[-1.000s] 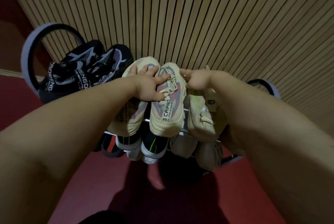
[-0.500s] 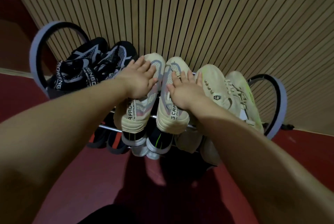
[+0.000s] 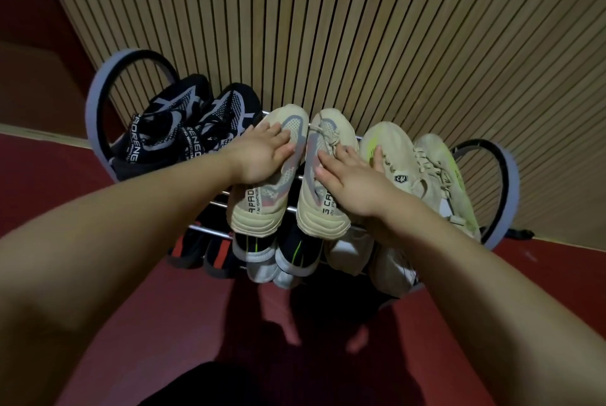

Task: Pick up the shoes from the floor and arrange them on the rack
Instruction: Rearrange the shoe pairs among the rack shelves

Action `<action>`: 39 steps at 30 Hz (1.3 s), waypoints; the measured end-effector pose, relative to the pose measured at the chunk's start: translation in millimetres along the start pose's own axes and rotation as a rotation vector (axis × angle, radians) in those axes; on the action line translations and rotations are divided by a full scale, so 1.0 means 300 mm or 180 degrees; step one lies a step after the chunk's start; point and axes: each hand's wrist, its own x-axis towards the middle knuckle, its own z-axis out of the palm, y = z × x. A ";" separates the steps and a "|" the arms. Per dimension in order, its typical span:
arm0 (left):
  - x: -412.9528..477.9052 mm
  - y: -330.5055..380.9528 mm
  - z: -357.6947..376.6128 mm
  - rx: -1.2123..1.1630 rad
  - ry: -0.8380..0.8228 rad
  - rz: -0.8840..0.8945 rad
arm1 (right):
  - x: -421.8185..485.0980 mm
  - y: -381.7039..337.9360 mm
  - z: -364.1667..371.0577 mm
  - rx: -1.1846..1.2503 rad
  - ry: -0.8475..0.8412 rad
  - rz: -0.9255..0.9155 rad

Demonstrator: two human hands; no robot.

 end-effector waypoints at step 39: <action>-0.121 -0.011 0.009 0.1293 -0.1011 0.0811 | -0.129 -0.079 0.012 -0.0530 0.0289 -0.0671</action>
